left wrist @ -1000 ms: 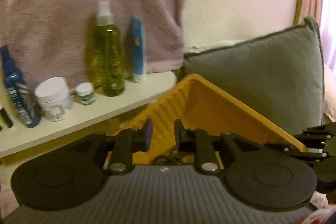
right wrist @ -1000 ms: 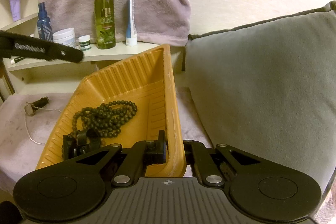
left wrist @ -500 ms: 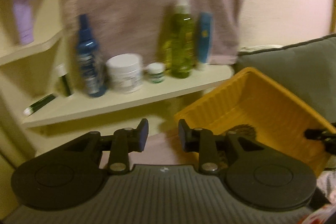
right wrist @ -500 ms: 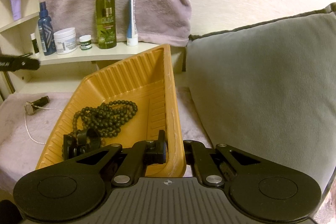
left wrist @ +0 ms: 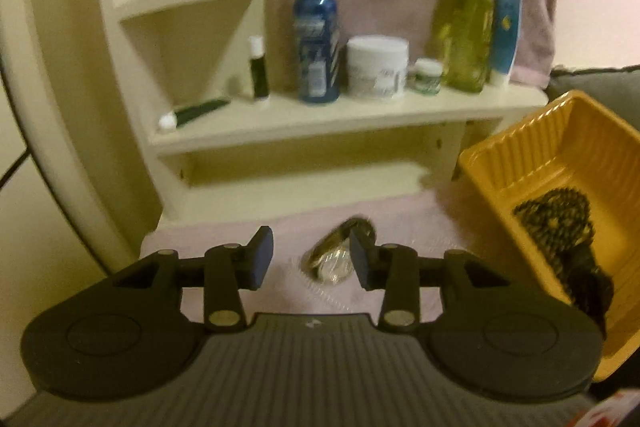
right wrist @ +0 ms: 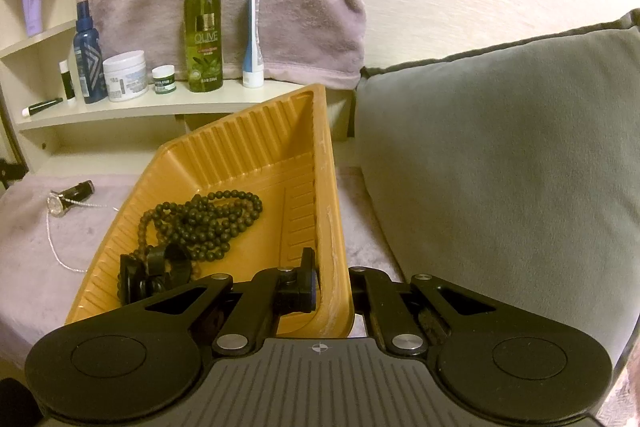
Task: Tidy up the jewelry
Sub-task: 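Return the left gripper to the pile and grasp the silver chain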
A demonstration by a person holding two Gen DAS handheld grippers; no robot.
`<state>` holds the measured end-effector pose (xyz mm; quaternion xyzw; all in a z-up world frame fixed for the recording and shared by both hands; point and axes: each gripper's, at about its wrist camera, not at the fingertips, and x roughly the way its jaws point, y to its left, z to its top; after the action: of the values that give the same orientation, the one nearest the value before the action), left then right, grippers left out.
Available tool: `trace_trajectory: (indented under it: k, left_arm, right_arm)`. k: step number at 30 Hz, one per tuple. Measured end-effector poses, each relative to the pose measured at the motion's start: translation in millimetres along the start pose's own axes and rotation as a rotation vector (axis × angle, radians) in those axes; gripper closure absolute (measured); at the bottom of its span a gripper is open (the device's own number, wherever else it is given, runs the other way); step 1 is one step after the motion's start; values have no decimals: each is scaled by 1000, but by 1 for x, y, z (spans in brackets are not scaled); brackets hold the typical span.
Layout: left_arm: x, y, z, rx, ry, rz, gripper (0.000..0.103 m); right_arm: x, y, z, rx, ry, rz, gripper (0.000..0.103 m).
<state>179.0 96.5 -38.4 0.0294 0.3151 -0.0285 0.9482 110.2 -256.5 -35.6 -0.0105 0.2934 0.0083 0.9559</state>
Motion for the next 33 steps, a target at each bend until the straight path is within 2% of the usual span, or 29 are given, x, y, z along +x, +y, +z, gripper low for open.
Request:
trace_trajectory:
  k: [8,21,23,33]
  left_arm:
    - [10,-3,-26,-23,47,5,65]
    - [39,-16,-39,-130,99,-11,67]
    - [43,-17,-41,-151,110,-13,76]
    - [52,-15,-45,-170,124,17,92]
  right_arm:
    - [2,-1,-1,-10,5,-5,98]
    - [6,-1,-3,-19,18,-21,98]
    - [7,-1,-3,-19,21,-22,98]
    - [9,-3,-4,-15,24,-24,98]
